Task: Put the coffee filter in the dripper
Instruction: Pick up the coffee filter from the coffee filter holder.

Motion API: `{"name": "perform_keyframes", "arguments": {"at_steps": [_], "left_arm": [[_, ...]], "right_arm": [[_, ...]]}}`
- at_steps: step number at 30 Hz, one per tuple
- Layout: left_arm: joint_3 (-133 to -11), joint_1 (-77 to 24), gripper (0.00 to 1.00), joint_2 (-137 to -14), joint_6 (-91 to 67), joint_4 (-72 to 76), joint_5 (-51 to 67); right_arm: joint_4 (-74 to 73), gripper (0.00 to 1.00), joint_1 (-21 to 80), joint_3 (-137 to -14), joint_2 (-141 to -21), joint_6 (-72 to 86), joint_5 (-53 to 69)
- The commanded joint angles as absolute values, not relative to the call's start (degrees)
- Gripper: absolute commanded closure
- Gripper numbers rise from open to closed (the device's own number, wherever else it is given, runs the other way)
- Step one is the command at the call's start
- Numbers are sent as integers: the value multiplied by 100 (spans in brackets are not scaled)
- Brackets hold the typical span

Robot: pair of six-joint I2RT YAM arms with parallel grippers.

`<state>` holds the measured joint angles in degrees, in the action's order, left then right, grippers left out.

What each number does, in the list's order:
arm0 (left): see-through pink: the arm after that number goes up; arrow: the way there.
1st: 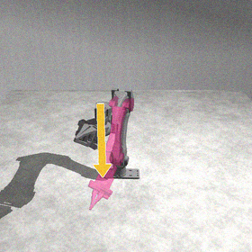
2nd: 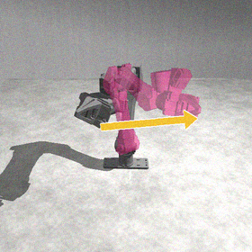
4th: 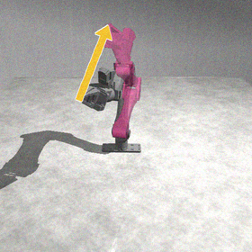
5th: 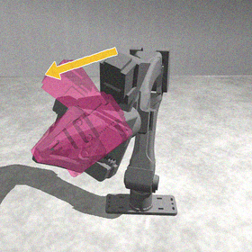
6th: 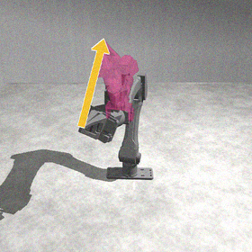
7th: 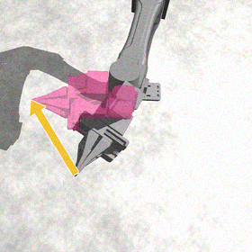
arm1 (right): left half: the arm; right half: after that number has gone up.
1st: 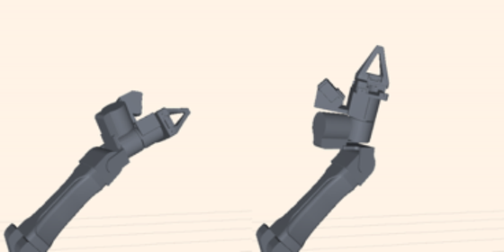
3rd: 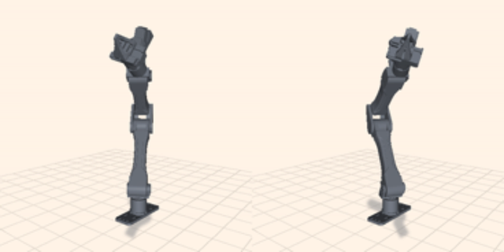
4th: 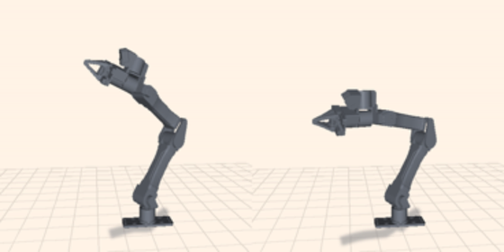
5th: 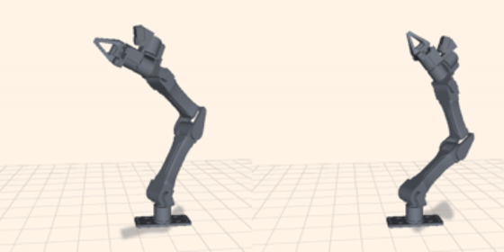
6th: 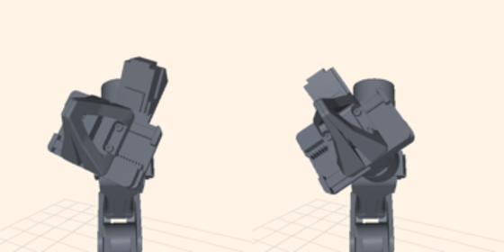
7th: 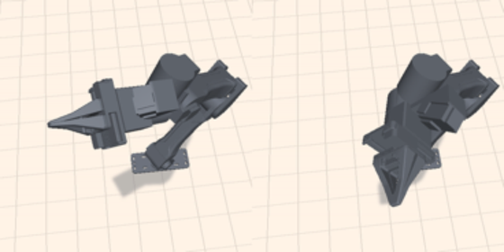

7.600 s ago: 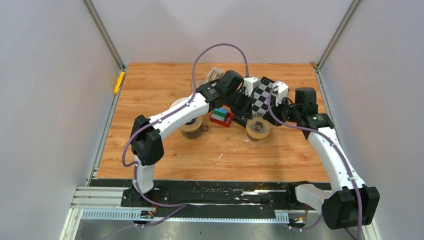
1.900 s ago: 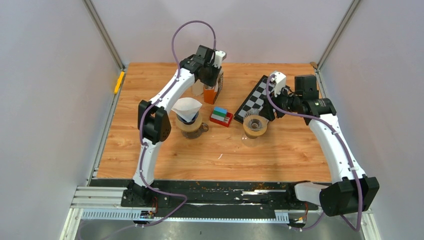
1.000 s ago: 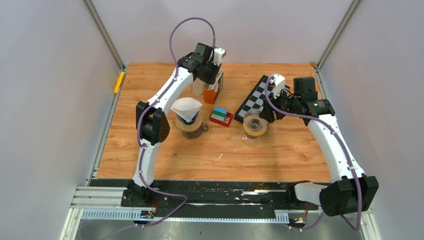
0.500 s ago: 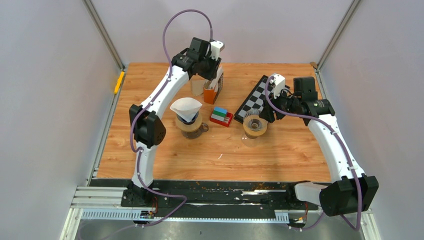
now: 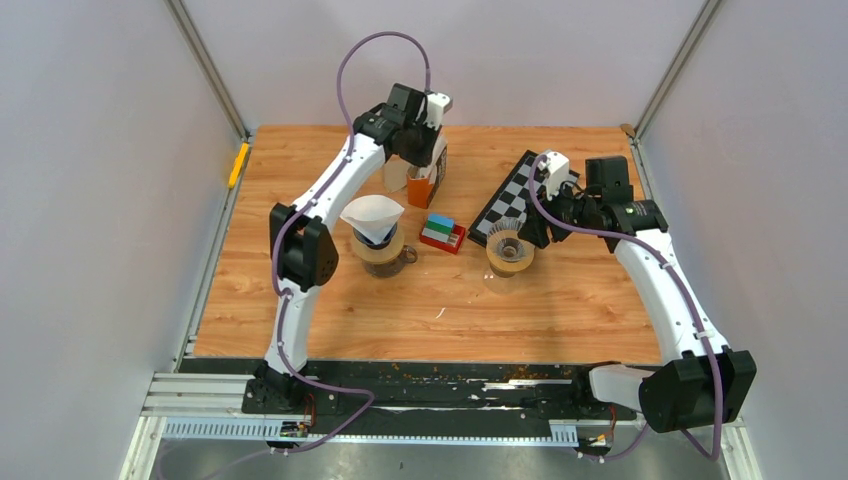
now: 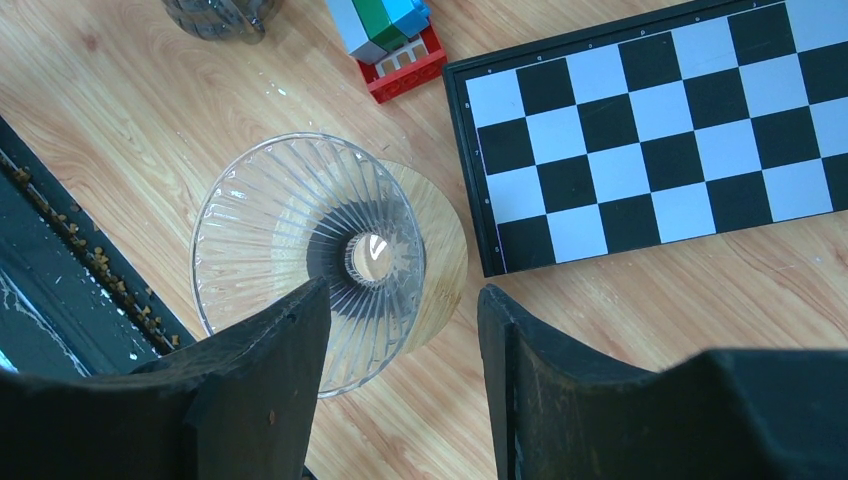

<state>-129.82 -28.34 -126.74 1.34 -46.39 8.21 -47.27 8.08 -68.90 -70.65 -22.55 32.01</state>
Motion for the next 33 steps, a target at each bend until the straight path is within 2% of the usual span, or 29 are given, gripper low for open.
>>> {"name": "perform_keyframes", "arguments": {"at_steps": [1,3,17,24,33], "left_arm": [[-13276,-2775,95,-12577,105,-4416,805],[-13236,-2757,100,-12432,98,-4359,720],[-12842,-2699,100,-11865,99,-4131,352],[-12885,-2639,100,-11585,44,-4139,467],[-12690,-2619,100,-10614,39,-4140,1028]], "right_arm": [[-4548,44,782,-6924,-6922,-2275,3267],[-4565,44,777,-6985,-6929,-2292,3259],[-4596,44,778,-7312,-7070,-2311,3295],[-4544,43,782,-7435,-7074,-2279,3313],[-4220,37,782,-7942,-7070,-2148,3496]]}}
